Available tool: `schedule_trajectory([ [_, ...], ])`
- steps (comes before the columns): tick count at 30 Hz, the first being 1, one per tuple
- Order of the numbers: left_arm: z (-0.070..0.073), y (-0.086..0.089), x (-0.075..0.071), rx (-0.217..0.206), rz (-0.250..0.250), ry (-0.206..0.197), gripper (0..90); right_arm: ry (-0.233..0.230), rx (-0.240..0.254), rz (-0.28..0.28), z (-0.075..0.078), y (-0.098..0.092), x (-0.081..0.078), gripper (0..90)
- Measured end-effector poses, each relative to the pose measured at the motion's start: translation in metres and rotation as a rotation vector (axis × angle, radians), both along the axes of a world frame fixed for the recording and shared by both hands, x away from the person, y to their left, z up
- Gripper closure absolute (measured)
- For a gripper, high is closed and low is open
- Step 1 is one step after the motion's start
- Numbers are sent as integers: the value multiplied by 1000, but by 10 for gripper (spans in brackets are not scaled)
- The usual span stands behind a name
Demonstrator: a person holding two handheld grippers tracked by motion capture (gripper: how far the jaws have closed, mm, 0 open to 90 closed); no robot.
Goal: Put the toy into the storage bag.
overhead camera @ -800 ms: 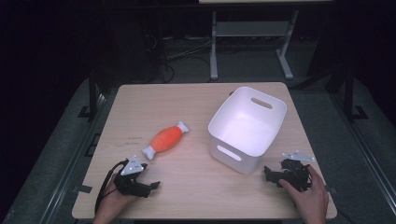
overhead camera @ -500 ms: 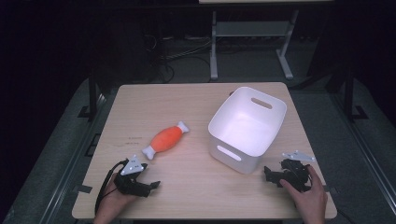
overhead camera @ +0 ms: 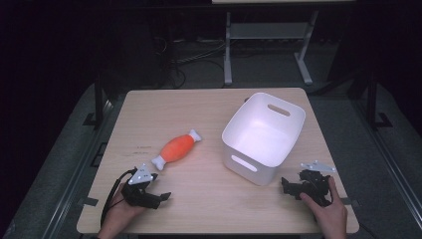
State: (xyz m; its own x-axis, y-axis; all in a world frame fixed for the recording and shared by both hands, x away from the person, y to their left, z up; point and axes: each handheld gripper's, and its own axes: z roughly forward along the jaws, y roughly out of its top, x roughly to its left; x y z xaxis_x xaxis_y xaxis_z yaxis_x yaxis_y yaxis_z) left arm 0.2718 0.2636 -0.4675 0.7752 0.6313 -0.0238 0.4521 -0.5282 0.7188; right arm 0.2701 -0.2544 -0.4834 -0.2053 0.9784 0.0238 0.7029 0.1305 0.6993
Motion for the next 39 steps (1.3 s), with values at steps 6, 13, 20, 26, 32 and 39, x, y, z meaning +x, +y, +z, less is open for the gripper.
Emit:
schedule_trajectory([
  [6,7,4,2,-16,-4,7,144,0,0,0,0,0,0,0],
  [13,13,8,6,-24,1,8,144,0,0,0,0,0,0,0],
  [20,21,12,9,-38,5,5,147,0,0,0,0,0,0,0],
  [26,30,15,13,-43,2,1,146,0,0,0,0,0,0,0],
  [32,39,18,19,-55,14,-11,134,0,0,0,0,0,0,0],
  [39,45,17,26,-53,20,-10,133,0,0,0,0,0,0,0],
])
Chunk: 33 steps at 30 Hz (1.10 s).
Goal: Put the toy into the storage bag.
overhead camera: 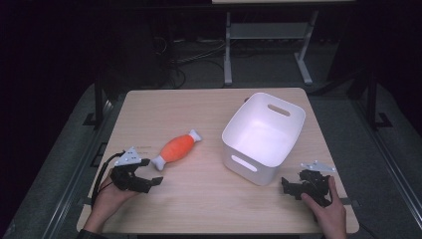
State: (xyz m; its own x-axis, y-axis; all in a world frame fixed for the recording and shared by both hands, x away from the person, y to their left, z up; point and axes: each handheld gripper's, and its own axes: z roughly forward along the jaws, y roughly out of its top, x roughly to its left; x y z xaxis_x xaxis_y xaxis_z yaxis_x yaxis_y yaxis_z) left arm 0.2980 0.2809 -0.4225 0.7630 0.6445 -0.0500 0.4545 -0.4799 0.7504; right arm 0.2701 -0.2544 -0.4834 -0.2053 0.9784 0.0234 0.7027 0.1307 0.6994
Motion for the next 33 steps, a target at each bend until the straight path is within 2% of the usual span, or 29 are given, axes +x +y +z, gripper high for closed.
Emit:
schedule_trajectory([
  [10,7,-1,10,15,2,4,135,0,0,0,0,0,0,0],
  [14,10,-2,14,2,6,6,139,0,0,0,0,0,0,0],
  [22,16,-6,23,30,-4,3,138,0,0,0,0,0,0,0],
  [23,17,-7,25,19,-1,5,141,0,0,0,0,0,0,0],
  [25,18,-7,26,31,-3,3,141,0,0,0,0,0,0,0],
  [33,24,-8,34,23,2,-3,142,0,0,0,0,0,0,0],
])
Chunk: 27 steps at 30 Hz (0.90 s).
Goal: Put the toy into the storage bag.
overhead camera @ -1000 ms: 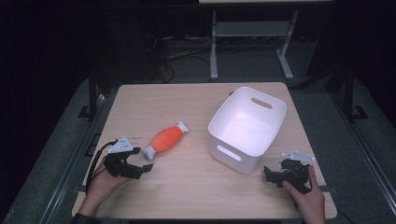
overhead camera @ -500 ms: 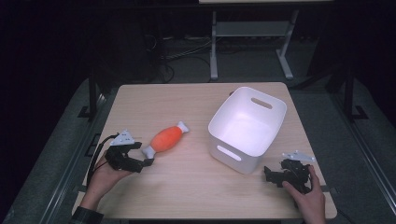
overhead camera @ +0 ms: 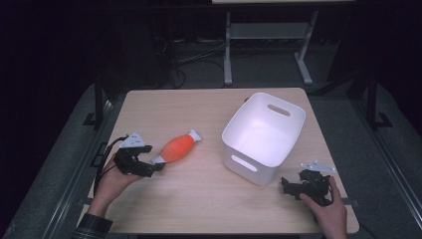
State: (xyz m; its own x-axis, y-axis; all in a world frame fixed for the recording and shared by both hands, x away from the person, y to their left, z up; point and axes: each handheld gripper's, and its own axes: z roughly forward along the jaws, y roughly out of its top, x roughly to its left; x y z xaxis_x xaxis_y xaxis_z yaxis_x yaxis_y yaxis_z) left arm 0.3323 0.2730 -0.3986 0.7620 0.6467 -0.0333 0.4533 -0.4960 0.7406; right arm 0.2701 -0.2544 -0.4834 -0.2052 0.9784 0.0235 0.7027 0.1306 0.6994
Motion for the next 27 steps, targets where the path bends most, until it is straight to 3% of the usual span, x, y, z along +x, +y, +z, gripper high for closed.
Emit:
schedule_trajectory([
  [27,10,-13,44,14,11,-20,141,0,0,0,0,0,0,0],
])
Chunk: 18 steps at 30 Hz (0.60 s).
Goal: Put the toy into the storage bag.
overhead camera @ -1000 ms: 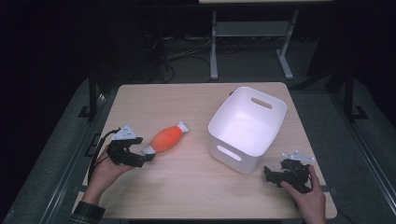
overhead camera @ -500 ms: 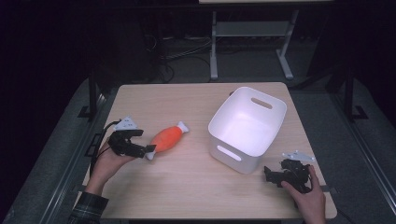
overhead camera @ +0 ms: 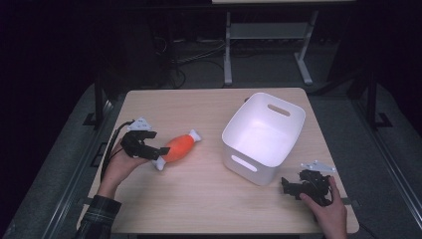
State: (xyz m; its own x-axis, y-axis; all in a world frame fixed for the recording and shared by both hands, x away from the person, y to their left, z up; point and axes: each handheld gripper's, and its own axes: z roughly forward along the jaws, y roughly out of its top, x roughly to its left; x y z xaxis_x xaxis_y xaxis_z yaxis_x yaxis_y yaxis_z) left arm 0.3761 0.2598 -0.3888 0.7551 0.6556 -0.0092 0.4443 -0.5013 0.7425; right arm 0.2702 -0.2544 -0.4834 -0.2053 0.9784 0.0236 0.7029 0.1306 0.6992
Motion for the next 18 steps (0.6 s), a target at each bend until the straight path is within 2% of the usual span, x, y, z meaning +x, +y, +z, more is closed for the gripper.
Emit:
schedule_trajectory([
  [8,1,-5,11,13,-2,-1,139,0,0,0,0,0,0,0],
  [12,0,-8,17,0,-7,-14,137,0,0,0,0,0,0,0],
  [14,-2,-9,20,-10,-5,-7,137,0,0,1,0,0,0,0],
  [16,-5,-11,24,15,-14,2,135,0,0,0,0,0,0,0],
  [18,-8,-13,28,6,-19,6,135,0,0,0,0,0,0,0],
])
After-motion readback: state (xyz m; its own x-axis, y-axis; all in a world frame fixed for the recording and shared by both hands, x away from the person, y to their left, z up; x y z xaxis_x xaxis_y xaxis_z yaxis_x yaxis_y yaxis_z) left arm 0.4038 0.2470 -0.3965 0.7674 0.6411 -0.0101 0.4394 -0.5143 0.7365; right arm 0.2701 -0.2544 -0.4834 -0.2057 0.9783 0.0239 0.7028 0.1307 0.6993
